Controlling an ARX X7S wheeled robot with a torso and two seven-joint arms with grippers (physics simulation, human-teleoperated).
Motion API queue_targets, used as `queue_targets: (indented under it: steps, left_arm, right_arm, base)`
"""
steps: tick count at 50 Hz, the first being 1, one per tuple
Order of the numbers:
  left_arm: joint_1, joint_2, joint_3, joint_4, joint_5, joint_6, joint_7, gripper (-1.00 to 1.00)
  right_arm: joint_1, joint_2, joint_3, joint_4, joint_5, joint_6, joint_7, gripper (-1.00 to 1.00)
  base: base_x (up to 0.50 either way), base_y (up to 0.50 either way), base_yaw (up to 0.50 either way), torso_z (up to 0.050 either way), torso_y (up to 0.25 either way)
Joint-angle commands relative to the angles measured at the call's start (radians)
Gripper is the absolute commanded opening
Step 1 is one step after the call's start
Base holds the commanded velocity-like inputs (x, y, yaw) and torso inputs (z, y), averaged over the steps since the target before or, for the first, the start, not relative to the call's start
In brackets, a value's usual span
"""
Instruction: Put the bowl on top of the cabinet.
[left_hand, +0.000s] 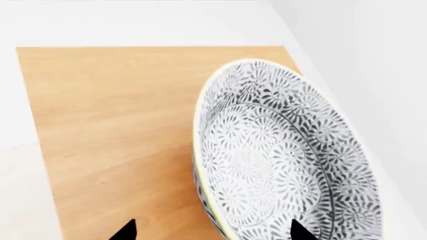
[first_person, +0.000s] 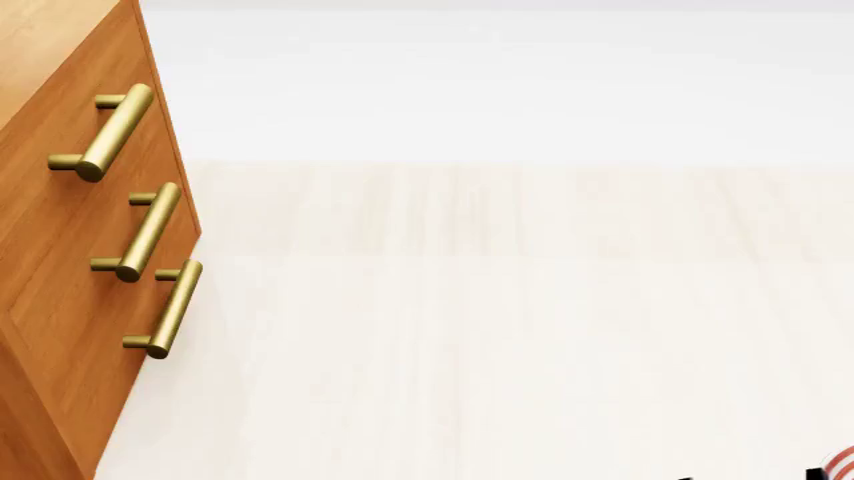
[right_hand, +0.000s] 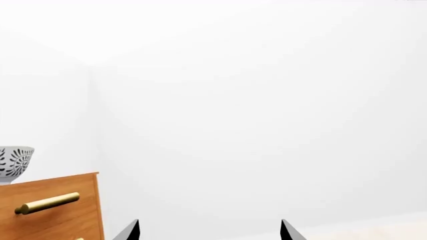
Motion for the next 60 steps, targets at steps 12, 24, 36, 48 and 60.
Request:
queue_targets:
  steps: [12, 24, 36, 48, 60]
  left_arm:
    - [0.021, 0.02, -0.087, 0.248, -0.053, -0.172, -0.168, 1.0]
    - [-0.04, 0.081, -0.208, 0.421, 0.25, -0.505, -0.162, 1.0]
    - [-0.099, 0.082, -0.108, 0.537, 0.386, -0.719, -0.137, 1.0]
    - [-0.169, 0.063, 0.07, 0.507, 0.419, -0.727, -0.078, 1.0]
    - [-0.24, 0.055, 0.214, 0.488, 0.433, -0.739, -0.05, 1.0]
  right_arm:
    - [-0.049, 0.0, 0.014, -0.043, 0.01, -0.036, -0.029, 1.0]
    - [-0.059, -0.004, 0.012, -0.059, -0.003, -0.04, -0.038, 1.0]
    - [-0.077, -0.007, 0.017, -0.077, -0.008, -0.051, -0.047, 1.0]
    - [-0.081, -0.01, 0.02, -0.085, -0.013, -0.049, -0.05, 1.0]
    - [-0.081, -0.015, 0.021, -0.087, -0.024, -0.044, -0.051, 1.0]
  base:
    - [0.0, 0.0, 0.0, 0.0, 0.0]
    - [0.0, 0.0, 0.0, 0.0, 0.0]
    - [0.0, 0.0, 0.0, 0.0, 0.0]
    - [0.0, 0.0, 0.0, 0.0, 0.0]
    - [0.0, 0.0, 0.0, 0.0, 0.0]
